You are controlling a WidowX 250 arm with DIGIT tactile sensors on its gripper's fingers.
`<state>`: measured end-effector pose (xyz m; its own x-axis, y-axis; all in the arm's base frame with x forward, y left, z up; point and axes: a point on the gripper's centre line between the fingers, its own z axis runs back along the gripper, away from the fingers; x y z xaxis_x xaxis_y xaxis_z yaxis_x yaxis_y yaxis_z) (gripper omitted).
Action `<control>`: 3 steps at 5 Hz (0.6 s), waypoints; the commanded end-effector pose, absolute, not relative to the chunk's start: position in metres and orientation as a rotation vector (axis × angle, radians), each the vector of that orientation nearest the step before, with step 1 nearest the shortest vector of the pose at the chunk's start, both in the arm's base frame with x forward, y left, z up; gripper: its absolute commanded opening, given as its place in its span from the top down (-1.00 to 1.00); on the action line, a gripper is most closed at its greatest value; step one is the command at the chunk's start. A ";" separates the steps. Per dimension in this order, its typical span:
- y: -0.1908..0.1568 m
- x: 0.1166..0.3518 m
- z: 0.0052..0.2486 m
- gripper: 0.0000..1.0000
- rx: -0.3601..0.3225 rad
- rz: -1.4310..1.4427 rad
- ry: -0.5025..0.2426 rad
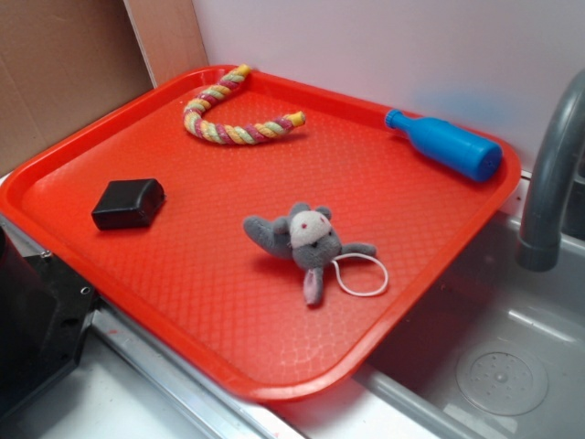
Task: Grab the multicolored rope.
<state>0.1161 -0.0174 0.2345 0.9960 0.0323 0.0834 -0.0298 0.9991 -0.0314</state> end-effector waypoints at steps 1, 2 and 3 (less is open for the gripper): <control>-0.017 0.116 0.234 -1.00 -0.030 0.031 -0.084; 0.000 0.166 0.184 -1.00 0.049 -0.159 -0.140; 0.009 0.209 0.150 -1.00 -0.016 -0.313 -0.206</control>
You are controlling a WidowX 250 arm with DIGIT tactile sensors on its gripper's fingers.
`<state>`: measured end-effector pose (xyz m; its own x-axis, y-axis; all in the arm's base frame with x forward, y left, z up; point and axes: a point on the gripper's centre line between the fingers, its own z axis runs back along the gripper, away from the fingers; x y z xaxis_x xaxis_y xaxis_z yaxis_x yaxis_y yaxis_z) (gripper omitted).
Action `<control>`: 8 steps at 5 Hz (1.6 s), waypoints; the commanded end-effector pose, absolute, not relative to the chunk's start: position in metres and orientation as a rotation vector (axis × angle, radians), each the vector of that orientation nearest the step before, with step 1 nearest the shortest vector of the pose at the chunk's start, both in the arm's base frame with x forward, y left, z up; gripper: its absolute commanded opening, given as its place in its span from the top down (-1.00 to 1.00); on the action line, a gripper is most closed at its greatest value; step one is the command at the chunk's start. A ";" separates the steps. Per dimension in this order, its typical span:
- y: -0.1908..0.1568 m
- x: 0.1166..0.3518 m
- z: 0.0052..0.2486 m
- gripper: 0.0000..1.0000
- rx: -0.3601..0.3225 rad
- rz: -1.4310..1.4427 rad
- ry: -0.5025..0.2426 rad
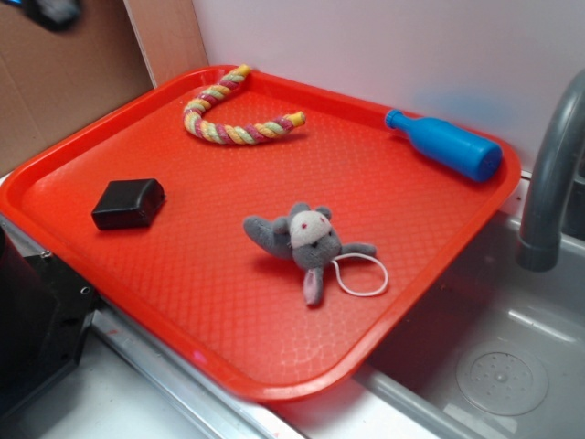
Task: Grab the multicolored rope.
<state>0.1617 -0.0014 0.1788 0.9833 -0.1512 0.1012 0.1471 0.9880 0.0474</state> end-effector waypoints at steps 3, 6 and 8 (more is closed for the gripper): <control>0.019 0.286 0.065 -1.00 -0.005 -0.458 -0.165; 0.026 0.296 0.045 -1.00 -0.065 -0.522 -0.283; 0.030 0.285 0.033 -1.00 -0.119 -0.477 -0.213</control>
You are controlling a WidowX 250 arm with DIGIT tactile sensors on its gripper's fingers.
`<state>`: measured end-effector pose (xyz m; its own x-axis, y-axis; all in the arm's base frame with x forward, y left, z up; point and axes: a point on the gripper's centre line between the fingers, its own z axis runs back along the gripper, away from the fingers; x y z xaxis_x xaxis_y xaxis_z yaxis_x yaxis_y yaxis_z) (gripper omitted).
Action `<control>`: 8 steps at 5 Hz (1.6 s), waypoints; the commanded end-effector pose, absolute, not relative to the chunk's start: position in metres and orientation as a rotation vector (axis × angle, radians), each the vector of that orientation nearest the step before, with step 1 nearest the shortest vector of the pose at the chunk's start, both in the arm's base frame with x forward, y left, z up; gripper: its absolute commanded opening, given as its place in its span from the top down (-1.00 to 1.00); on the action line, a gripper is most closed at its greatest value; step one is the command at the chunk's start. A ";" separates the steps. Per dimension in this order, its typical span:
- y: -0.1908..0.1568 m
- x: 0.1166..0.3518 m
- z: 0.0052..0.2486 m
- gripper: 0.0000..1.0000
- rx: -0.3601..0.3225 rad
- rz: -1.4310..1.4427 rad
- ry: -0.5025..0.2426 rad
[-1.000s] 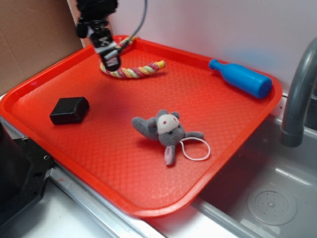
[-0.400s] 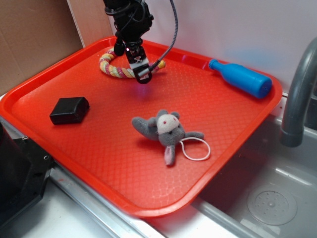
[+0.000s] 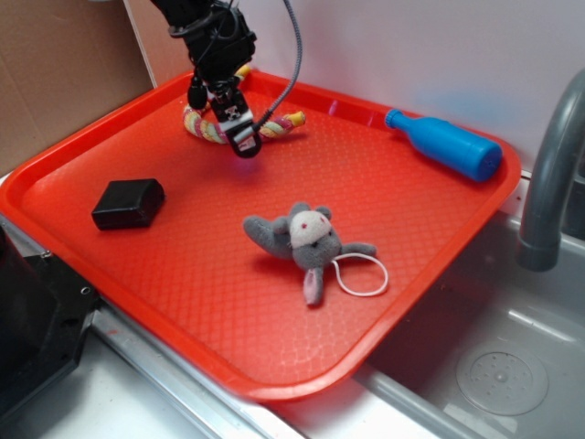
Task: Grab the multicolored rope.
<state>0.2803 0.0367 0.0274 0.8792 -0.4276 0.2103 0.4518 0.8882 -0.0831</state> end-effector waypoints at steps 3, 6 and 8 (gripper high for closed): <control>-0.005 0.273 0.004 1.00 -0.102 -0.483 -0.103; -0.011 0.255 0.071 1.00 -0.064 -0.316 -0.233; -0.042 0.221 0.148 1.00 -0.027 -0.131 -0.265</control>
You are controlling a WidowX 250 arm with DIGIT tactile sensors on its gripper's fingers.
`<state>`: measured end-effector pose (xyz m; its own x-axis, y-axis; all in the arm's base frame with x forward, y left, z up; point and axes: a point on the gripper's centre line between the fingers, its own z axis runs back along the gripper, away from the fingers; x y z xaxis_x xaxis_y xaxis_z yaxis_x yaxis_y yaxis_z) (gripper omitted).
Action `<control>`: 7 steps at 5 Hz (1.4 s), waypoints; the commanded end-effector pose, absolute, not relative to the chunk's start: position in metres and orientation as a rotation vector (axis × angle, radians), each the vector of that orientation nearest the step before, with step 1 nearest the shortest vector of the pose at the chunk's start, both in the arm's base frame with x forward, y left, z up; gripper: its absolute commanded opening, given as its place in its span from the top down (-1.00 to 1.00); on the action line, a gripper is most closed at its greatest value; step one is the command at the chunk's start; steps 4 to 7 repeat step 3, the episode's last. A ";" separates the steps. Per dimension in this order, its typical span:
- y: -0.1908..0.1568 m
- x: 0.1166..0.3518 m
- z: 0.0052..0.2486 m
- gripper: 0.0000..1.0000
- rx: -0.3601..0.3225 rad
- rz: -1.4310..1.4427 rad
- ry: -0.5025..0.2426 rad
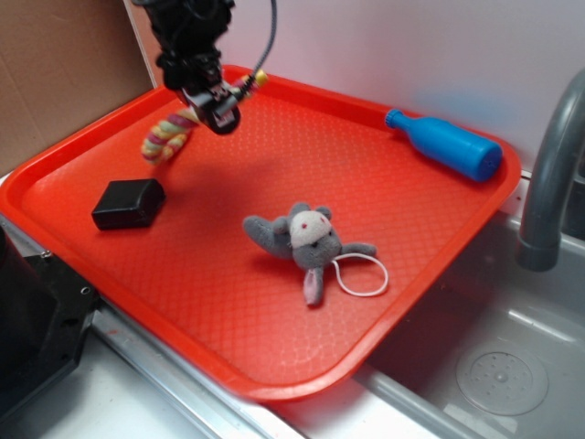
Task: Grab the multicolored rope.
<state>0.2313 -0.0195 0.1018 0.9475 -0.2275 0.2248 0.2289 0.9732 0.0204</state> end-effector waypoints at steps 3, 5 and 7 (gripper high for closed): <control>-0.055 0.199 0.177 1.00 0.001 0.180 -0.177; -0.055 0.199 0.177 1.00 0.001 0.180 -0.177; -0.055 0.199 0.177 1.00 0.001 0.180 -0.177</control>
